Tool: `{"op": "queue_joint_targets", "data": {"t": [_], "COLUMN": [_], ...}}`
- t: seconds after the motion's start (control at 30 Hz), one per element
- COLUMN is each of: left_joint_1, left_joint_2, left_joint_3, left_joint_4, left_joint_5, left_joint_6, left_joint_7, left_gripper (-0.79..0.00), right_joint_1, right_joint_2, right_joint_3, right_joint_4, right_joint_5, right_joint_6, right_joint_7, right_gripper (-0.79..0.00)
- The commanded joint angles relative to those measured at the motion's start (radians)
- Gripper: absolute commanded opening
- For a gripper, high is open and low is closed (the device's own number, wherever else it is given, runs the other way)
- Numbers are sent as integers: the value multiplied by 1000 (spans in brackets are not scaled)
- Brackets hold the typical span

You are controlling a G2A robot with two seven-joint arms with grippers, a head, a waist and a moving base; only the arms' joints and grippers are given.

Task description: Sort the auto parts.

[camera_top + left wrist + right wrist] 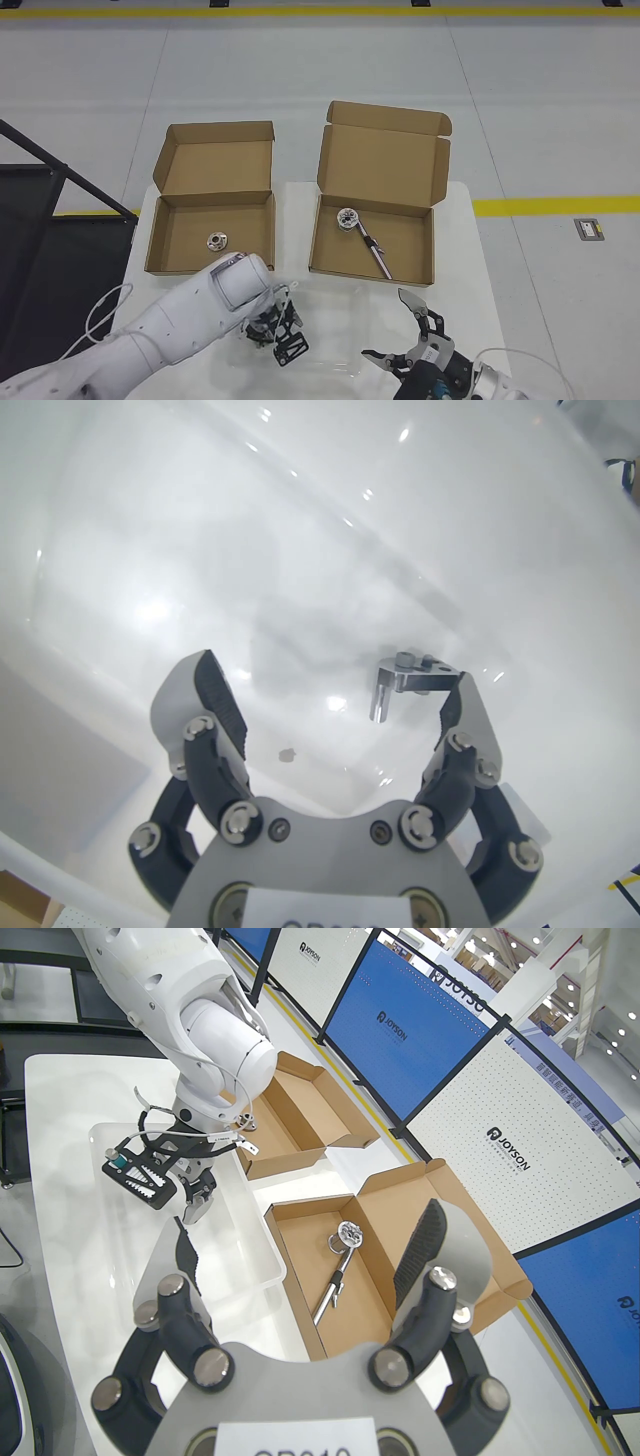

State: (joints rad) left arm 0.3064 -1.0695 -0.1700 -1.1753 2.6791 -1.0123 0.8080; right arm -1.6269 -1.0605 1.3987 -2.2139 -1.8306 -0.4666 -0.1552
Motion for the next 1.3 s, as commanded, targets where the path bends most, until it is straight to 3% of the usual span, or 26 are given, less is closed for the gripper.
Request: {"op": "queue_joint_targets", "data": {"t": [0.0,0.27,0.6,0.77,1.13,1.27], "left_joint_1": [1,-23,6,13,27,30], "left_joint_2": [3,39,83,81,57,49], "left_joint_3": [0,0,0,0,0,0], "left_joint_4": [-4,-63,-113,-104,-75,-59], "left_joint_5": [2,-48,-16,-8,0,7], "left_joint_6": [0,0,0,0,0,0], "left_joint_7": [0,0,0,0,0,0], "left_gripper": [-37,-22,-31,-111,-188,-274], "right_joint_1": [0,0,0,0,0,0], "right_joint_2": [0,0,0,0,0,0], "right_joint_3": [0,0,0,0,0,0], "right_joint_4": [0,0,0,0,0,0], "right_joint_5": [0,0,0,0,0,0], "right_joint_6": [0,0,0,0,0,0], "right_joint_7": [0,0,0,0,0,0], "right_gripper": [0,0,0,0,0,0]}}
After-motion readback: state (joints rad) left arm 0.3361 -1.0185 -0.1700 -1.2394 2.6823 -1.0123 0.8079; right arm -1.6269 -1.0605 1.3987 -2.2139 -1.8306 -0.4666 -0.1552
